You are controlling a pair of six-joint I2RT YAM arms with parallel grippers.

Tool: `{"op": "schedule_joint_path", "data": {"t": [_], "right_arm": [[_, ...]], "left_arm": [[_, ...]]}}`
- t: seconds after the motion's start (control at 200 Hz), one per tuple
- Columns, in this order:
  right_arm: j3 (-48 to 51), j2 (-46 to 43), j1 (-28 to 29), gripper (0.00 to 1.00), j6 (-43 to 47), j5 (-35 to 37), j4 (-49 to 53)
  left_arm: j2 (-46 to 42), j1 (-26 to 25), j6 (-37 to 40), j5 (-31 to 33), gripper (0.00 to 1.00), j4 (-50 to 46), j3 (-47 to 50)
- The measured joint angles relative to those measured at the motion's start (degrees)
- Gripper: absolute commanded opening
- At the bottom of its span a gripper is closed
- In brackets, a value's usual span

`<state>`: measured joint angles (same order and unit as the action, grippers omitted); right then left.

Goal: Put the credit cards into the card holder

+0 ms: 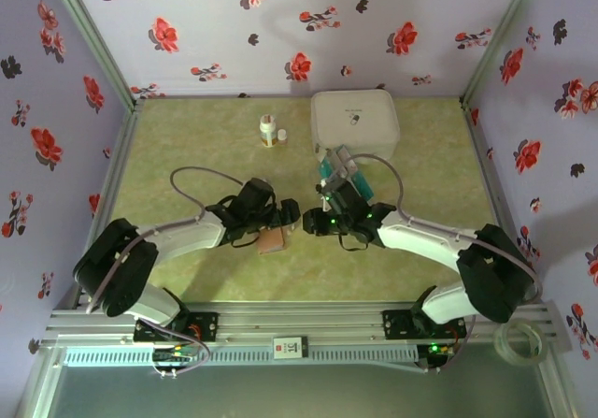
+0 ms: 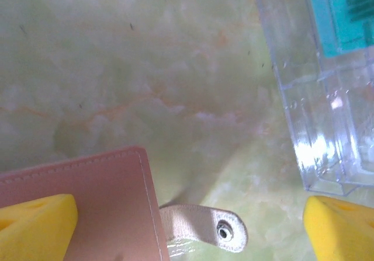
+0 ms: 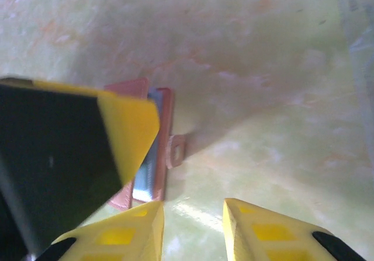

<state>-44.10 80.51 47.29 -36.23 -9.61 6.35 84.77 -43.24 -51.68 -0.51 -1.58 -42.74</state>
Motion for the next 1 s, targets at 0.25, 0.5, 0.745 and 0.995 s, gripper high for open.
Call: {"op": "schedule_joint_path", "data": {"t": [0.25,0.5,0.745,0.995], "right_arm": [[-4.2,1.38,8.61,0.26,0.24,0.96,-0.13],[-14.36,8.48,14.99,0.18,2.8,1.92,1.53],[-20.04,16.13,16.35,0.01,5.09,2.19,3.37],[-15.85,16.98,14.05,0.0,4.96,3.02,3.34]], "left_arm": [[-2.43,7.15,2.71,-1.01,1.0,-4.07,-4.07],[-5.51,15.78,5.14,-2.75,1.0,-7.45,-4.15],[-9.68,20.59,6.88,-4.11,1.0,-9.64,-3.15],[-12.22,21.4,7.93,-5.14,1.0,-11.87,0.2]]}}
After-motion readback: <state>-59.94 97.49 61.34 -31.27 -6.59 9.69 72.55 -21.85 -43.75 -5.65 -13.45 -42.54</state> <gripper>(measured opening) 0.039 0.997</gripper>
